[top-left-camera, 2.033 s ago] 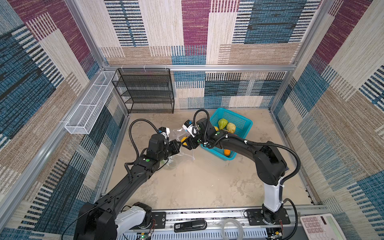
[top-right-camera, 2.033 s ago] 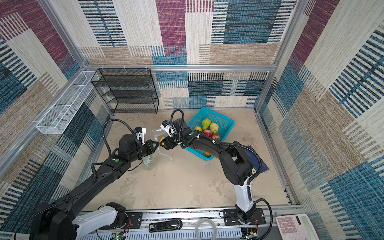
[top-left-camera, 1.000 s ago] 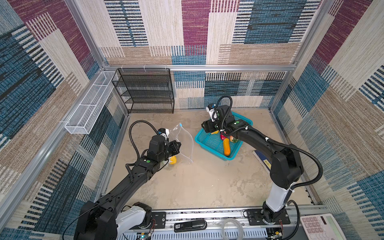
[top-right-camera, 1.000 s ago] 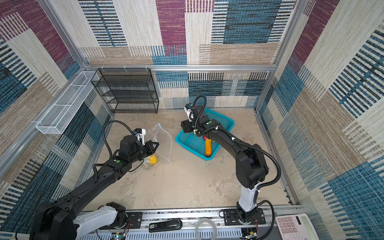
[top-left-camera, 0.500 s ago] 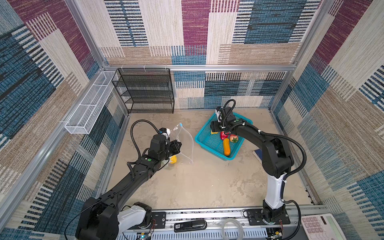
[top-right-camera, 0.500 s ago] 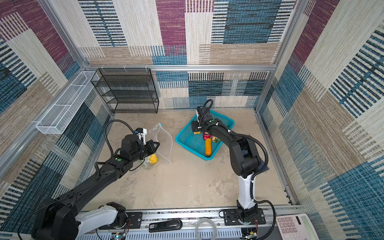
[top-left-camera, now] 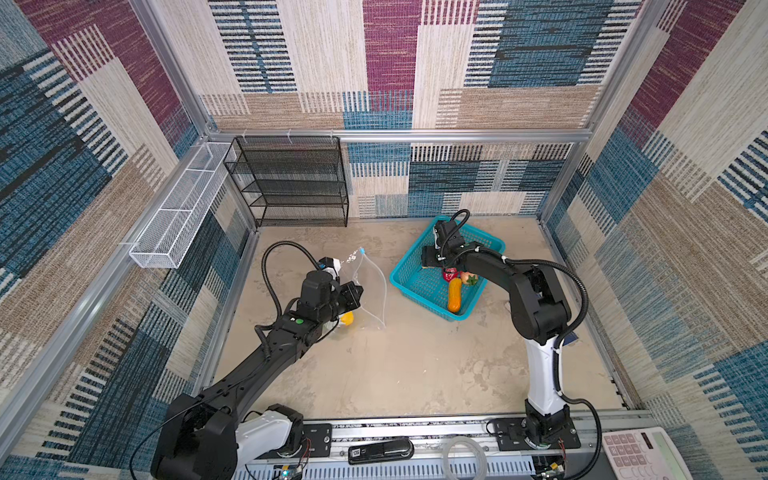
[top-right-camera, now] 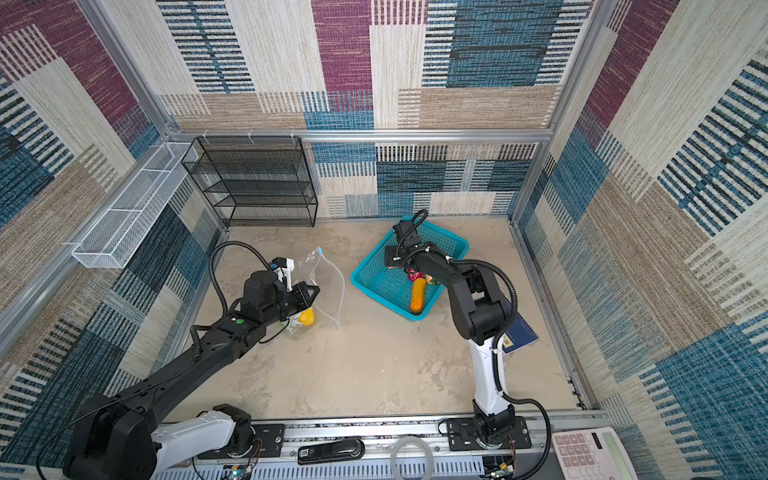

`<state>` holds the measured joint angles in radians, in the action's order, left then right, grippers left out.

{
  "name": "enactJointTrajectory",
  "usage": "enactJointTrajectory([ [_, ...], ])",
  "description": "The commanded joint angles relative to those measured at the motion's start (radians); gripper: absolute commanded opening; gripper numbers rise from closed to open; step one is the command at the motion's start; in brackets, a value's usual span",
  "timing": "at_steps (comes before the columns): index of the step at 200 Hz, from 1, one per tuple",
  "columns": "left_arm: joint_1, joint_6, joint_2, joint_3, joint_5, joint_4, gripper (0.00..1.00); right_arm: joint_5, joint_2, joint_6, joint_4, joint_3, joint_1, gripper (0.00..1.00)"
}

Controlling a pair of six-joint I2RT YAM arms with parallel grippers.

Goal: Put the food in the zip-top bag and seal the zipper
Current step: 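Grasp the second yellow fruit in the basket with the right gripper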

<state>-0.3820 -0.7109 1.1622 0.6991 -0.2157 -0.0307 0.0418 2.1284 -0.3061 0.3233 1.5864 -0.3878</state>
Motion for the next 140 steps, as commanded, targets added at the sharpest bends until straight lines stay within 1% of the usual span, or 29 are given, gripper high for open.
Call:
enactJointTrajectory([
  [1,0.0,0.003,-0.008,-0.008,0.009,-0.031,0.0,0.023,0.015,-0.029,-0.049,-0.001,0.0,0.76],
  [100,0.0,0.008,-0.04,-0.019,0.027,-0.011,0.0,0.035,0.073,-0.029,-0.064,0.01,-0.001,0.75],
  [106,0.0,0.009,-0.04,-0.017,0.027,-0.01,0.0,0.038,0.079,-0.028,-0.064,0.042,-0.001,0.75],
  [140,0.0,0.012,-0.043,-0.011,0.029,-0.002,0.0,0.045,0.121,-0.02,-0.064,0.086,-0.001,0.75],
])
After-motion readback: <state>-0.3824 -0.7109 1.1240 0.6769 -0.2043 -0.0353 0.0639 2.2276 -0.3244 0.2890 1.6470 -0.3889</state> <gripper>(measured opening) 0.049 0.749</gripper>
